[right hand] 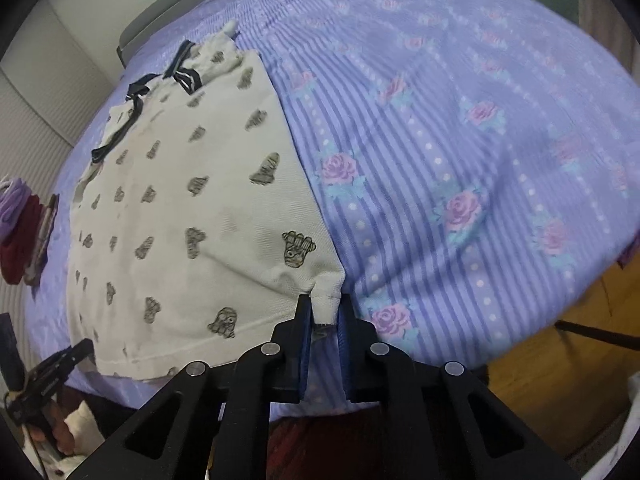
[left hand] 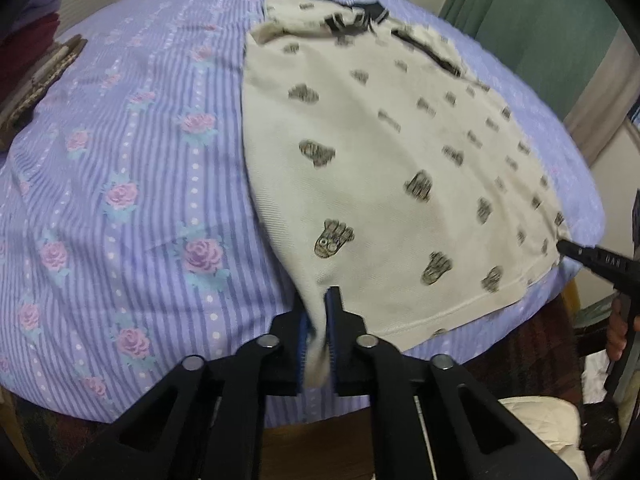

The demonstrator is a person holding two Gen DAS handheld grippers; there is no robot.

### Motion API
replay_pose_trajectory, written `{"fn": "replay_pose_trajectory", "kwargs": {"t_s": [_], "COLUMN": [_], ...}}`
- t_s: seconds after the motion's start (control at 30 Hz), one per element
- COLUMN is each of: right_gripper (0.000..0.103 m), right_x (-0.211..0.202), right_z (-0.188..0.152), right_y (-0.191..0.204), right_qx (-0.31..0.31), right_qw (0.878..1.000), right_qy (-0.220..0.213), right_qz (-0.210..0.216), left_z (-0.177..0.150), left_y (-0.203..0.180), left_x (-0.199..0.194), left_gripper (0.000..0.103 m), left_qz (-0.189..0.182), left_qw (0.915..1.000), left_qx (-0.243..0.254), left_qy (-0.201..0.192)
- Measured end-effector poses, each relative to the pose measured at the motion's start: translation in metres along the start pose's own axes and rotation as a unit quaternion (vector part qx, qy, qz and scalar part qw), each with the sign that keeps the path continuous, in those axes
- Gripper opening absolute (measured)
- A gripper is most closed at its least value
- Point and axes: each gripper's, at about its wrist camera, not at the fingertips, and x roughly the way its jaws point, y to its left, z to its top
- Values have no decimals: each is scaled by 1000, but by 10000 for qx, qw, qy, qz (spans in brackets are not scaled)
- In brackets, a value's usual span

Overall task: Fold small clothes
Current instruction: 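Lift the hem with both grippers and fold it toward the collar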

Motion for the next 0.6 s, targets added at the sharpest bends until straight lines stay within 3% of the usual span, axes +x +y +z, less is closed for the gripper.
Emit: {"fn": "replay_pose_trajectory", "kwargs": {"t_s": [0.17, 0.3, 0.6], "right_gripper": [13, 13, 13], "right_x": [-41, -77, -119], "right_z": [-1, 6, 58], "right_y": [6, 11, 41], "right_qx": [168, 517, 826], "right_qw": [9988, 9933, 9759], "right_qy": [-463, -953, -1875], "right_qz": [30, 412, 749], "left_z": [9, 26, 83], "left_y": [-3, -7, 12], "left_x": [-41, -76, -117], "left_gripper": [6, 6, 5], "left_qz": [-166, -505, -947], "left_qw": [9987, 9948, 9819], "left_qx": [-136, -244, -1071], "left_qy": [-452, -853, -1244]}}
